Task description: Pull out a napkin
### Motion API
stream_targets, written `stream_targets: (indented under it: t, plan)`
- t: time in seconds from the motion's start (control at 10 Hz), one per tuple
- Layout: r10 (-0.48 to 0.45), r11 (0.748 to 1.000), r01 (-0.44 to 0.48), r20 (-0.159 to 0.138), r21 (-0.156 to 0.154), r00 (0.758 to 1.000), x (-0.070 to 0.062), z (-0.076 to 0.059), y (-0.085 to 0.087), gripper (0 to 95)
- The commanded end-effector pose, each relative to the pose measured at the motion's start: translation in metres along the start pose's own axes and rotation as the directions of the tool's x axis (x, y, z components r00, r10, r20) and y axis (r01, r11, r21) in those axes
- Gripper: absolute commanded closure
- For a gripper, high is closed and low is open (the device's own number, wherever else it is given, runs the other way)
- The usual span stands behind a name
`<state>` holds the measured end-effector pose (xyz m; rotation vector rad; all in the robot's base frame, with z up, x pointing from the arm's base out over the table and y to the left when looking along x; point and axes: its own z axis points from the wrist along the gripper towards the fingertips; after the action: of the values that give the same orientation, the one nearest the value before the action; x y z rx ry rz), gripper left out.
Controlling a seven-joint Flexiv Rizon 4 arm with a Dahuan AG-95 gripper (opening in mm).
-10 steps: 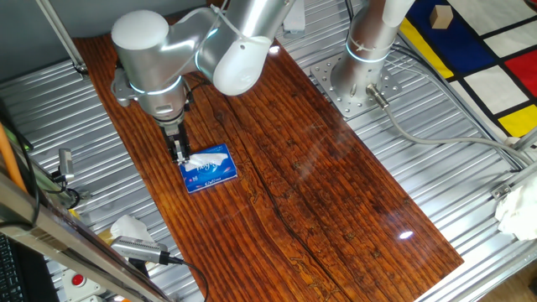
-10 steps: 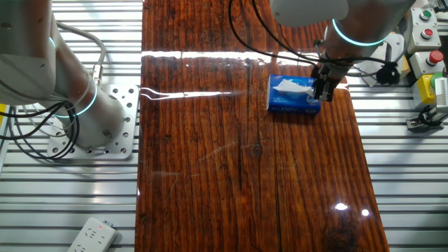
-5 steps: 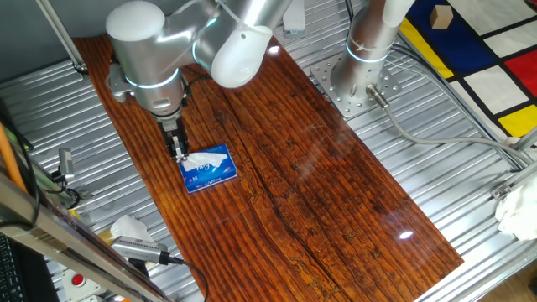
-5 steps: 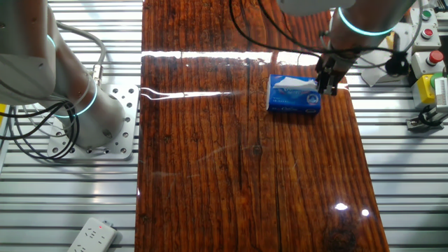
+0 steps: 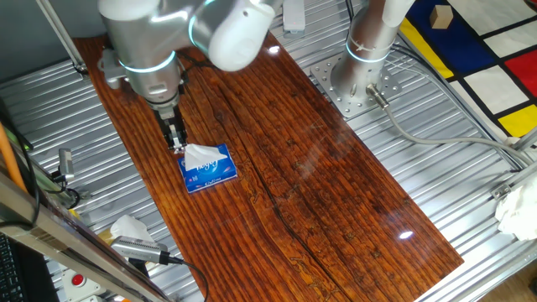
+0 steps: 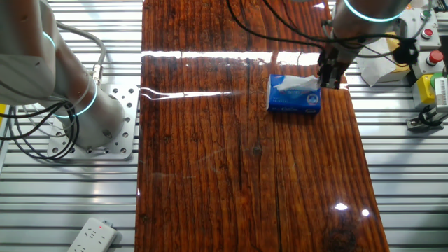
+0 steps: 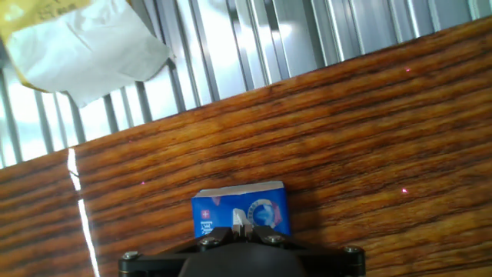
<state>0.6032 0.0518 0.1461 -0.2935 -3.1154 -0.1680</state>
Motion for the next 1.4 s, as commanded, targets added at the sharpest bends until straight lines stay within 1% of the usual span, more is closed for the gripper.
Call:
stream_targets:
  t: [0.1, 0.3, 0.4, 0.5, 0.7, 0.8, 1.0, 1.1, 1.4]
  plan:
    - [0.001, 1.000, -0.001, 0.007, 0.004, 1.000, -0.005, -0.005, 0.003, 95.0]
    - [0.000, 1.000, 0.000, 0.004, 0.008, 1.000, -0.014, -0.018, 0.005, 95.0]
    - [-0.001, 1.000, 0.001, 0.005, 0.011, 1.000, -0.019, -0.028, 0.006, 95.0]
    - [0.000, 1.000, 0.000, 0.006, 0.012, 1.000, -0.022, -0.034, 0.006, 95.0]
    - [-0.003, 1.000, 0.003, 0.012, 0.020, 1.000, -0.026, -0.052, 0.003, 95.0]
    - [0.000, 1.000, 0.000, 0.021, 0.017, 1.000, -0.028, -0.056, 0.003, 95.0]
    - [0.004, 1.000, -0.005, 0.022, 0.019, 1.000, -0.029, -0.062, 0.004, 95.0]
    - [0.000, 1.000, 0.000, 0.029, 0.021, 1.000, -0.028, -0.064, 0.005, 95.0]
    - [-0.009, 0.999, 0.007, 0.037, 0.047, 0.999, -0.028, -0.074, 0.007, 95.0]
